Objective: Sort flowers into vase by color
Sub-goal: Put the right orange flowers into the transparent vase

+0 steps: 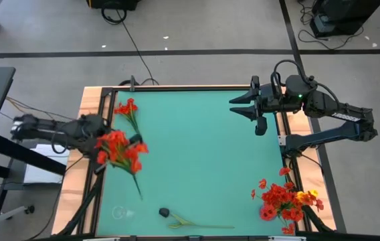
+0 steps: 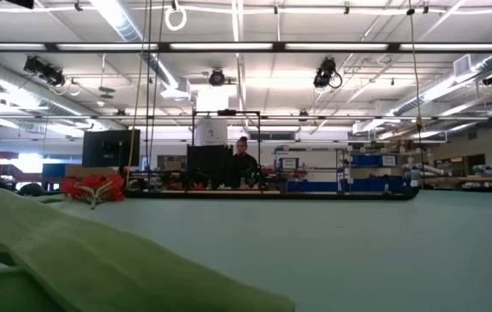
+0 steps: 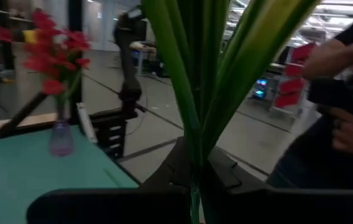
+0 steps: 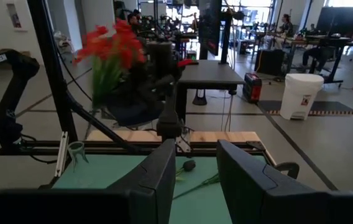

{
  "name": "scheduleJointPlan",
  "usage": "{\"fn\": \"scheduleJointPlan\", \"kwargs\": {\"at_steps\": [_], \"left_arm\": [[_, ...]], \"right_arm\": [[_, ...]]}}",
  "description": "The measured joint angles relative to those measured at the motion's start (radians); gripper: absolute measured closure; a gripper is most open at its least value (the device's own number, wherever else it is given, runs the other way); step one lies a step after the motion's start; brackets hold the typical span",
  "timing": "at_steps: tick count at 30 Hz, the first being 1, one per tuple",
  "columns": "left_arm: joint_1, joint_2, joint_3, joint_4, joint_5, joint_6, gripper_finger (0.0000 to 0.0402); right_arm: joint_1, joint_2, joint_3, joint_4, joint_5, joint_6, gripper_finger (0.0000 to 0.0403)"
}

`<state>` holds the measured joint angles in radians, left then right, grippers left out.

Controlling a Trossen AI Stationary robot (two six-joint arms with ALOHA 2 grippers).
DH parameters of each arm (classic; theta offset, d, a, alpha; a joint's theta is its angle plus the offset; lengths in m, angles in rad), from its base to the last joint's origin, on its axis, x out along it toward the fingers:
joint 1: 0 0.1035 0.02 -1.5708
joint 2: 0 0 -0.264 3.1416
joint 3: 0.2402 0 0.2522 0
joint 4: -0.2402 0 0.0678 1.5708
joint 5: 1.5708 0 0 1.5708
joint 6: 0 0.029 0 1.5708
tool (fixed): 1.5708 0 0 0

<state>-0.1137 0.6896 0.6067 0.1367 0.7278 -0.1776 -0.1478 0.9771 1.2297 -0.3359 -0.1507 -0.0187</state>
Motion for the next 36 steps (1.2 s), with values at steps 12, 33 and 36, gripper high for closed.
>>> {"fn": "scheduleJointPlan", "kwargs": {"at_steps": [12,33,36], "left_arm": [[-0.353,-0.045,0.0,-0.219,-0.229,0.144,0.0389],[-0.8,-0.045,0.15,-0.428,-0.696,0.123,0.0389],[-0.825,-0.034,0.15,-0.43,-0.73,0.167,0.0389]], "right_arm": [[0.0,0.0,0.0,0.005,0.0,0.0,0.0276],[0.0,0.0,0.0,0.005,0.0,0.0,0.0276],[0.0,0.0,0.0,0.005,0.0,0.0,0.0276]]}}
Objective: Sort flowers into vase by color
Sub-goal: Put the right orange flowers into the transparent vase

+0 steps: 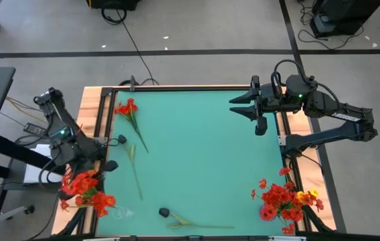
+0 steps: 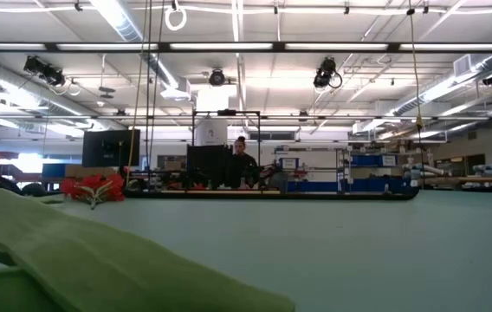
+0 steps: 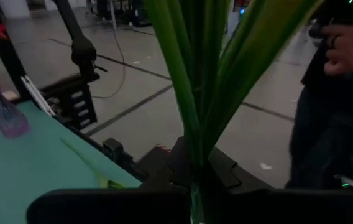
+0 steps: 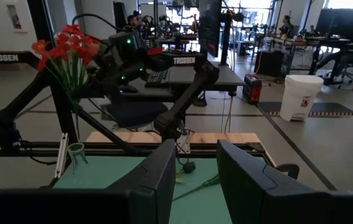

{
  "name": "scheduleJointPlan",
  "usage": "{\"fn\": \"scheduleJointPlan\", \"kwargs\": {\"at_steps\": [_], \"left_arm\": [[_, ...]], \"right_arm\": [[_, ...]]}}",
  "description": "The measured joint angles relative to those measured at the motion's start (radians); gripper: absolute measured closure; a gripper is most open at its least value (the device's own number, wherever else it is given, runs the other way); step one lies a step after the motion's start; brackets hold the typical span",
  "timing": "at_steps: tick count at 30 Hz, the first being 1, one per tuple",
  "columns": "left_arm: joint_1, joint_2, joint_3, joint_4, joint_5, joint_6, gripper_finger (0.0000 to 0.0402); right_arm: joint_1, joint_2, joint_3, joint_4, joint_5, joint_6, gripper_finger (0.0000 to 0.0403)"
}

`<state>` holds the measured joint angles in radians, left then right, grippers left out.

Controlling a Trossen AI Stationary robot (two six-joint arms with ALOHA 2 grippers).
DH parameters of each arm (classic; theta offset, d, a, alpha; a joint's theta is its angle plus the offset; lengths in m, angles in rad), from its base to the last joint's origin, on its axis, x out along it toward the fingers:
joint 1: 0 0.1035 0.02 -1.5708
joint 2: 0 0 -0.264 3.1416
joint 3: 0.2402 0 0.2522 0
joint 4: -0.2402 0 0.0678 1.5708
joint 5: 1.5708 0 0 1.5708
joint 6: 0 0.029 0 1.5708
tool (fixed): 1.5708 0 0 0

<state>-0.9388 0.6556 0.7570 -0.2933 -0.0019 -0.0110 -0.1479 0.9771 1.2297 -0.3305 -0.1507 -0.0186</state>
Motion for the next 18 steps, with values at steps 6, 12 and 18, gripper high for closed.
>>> {"fn": "scheduleJointPlan", "kwargs": {"at_steps": [6,12,18], "left_arm": [[-0.005,0.002,-0.034,0.062,-0.005,0.049,0.0389],[-0.049,0.005,-0.093,0.106,-0.004,0.039,0.0389],[-0.085,0.006,-0.188,0.202,-0.003,0.033,0.0388]], "right_arm": [[0.0,0.0,0.0,0.0,0.0,0.0,0.0276],[0.0,0.0,0.0,0.0,0.0,0.0,0.0276],[0.0,0.0,0.0,0.0,0.0,0.0,0.0276]]}}
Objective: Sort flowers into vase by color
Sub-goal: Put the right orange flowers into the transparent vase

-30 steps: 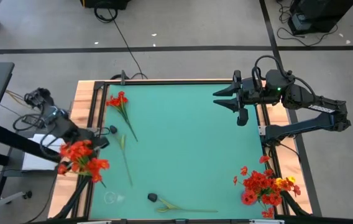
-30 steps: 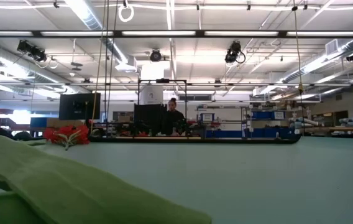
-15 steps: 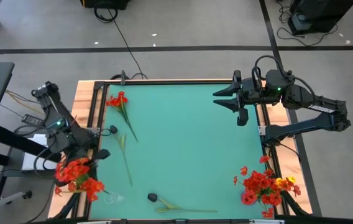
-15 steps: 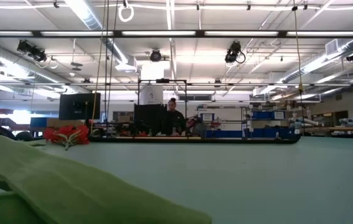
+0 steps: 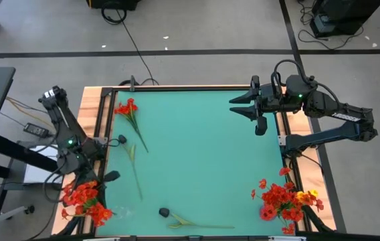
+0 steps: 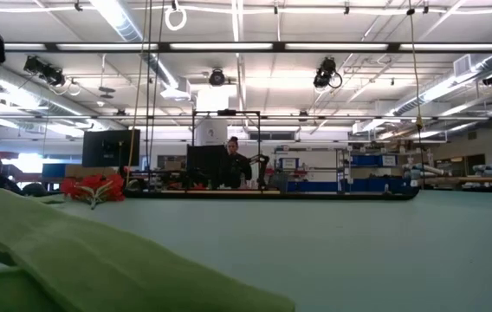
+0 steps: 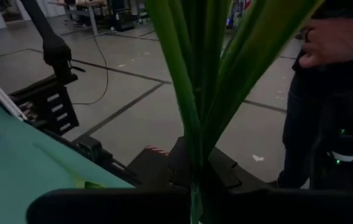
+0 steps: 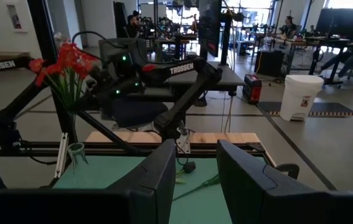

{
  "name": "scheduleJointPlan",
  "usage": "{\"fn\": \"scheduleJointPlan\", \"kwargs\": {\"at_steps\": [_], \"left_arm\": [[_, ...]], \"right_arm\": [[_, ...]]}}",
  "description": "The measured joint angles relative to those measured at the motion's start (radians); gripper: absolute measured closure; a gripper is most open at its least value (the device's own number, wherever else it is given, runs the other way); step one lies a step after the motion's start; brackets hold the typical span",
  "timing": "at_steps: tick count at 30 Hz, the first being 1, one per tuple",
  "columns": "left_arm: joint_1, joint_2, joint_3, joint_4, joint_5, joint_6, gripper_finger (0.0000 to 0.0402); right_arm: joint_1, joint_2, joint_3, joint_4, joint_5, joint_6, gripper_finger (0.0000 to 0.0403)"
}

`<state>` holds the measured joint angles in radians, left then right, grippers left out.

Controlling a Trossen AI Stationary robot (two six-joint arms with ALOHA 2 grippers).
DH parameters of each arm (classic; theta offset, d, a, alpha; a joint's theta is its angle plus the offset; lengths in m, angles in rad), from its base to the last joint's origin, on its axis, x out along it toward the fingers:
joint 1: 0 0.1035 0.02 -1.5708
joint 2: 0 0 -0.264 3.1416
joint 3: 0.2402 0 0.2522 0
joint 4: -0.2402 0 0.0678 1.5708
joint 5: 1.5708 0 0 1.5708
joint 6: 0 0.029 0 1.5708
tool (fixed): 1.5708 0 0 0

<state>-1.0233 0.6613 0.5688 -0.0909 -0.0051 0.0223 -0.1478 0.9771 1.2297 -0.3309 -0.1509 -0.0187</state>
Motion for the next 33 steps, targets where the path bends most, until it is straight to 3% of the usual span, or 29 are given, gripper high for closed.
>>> {"fn": "scheduleJointPlan", "kwargs": {"at_steps": [5,10,21,25,33], "left_arm": [[0.0,0.0,-0.048,0.019,-0.005,-0.003,0.0374],[0.0,0.0,-0.081,0.029,-0.076,-0.012,0.0332],[0.0,-0.001,-0.077,0.025,-0.03,-0.238,0.015],[-0.007,-0.003,-0.005,-0.069,-0.022,-0.308,0.0117],[-0.025,-0.003,0.254,-0.449,-0.044,-0.364,0.0113]], "right_arm": [[0.0,0.0,0.0,0.0,0.0,0.0,0.0276],[0.0,0.0,0.0,0.0,0.0,0.0,0.0276],[0.0,0.0,0.0,0.0,0.0,0.0,0.0276],[0.0,0.0,0.0,0.0,0.0,0.0,0.0276],[0.0,0.0,0.0,0.0,0.0,0.0,0.0276]]}}
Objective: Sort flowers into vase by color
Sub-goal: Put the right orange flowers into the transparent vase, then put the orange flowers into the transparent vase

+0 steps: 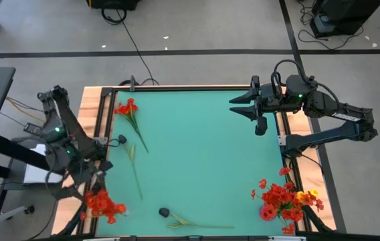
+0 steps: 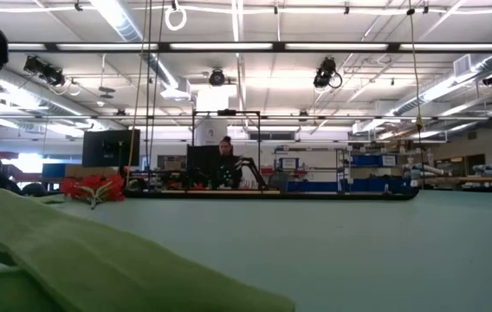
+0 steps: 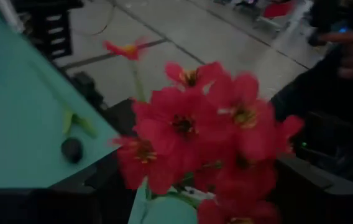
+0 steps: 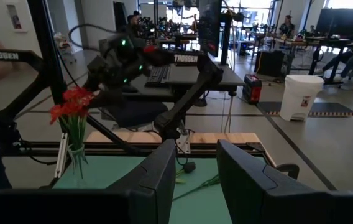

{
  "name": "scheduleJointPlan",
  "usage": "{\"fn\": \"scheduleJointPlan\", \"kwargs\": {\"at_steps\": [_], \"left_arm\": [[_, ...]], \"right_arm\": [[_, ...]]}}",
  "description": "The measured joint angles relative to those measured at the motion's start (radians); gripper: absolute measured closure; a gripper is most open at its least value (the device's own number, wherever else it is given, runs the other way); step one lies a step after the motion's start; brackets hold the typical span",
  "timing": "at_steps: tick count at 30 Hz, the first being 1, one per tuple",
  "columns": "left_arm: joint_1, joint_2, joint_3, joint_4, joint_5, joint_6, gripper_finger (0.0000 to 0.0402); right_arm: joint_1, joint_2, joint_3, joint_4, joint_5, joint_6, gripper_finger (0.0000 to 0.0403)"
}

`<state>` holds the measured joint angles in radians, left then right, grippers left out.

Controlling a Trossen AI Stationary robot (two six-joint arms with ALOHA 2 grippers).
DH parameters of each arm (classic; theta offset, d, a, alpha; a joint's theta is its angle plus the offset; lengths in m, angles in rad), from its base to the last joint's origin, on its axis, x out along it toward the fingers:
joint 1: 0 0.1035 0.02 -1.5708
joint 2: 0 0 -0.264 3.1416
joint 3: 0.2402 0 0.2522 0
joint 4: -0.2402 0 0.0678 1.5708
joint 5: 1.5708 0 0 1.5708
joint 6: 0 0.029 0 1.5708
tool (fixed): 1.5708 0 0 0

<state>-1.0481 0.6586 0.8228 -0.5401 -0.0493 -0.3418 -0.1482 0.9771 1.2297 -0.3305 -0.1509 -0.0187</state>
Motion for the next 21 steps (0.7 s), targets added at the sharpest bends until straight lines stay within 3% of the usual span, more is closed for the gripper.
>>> {"fn": "scheduleJointPlan", "kwargs": {"at_steps": [5,10,14,17,21], "left_arm": [[0.001,0.0,0.167,-0.221,-0.136,-0.08,0.0113],[0.051,0.002,0.307,-0.419,-0.465,-0.254,0.0113],[0.171,-0.002,0.355,-0.542,-0.686,-0.366,0.0124],[0.307,0.002,0.338,-0.562,-0.744,-0.423,0.014],[0.535,0.028,0.252,-0.513,-0.729,-0.441,0.0162]], "right_arm": [[0.0,0.0,0.0,0.0,0.0,0.0,0.0276],[0.0,0.0,0.0,0.0,0.0,0.0,0.0276],[0.0,0.0,0.0,0.0,0.0,0.0,0.0276],[0.0,0.0,0.0,0.0,0.0,0.0,0.0276],[0.0,0.0,0.0,0.0,0.0,0.0,0.0276]]}}
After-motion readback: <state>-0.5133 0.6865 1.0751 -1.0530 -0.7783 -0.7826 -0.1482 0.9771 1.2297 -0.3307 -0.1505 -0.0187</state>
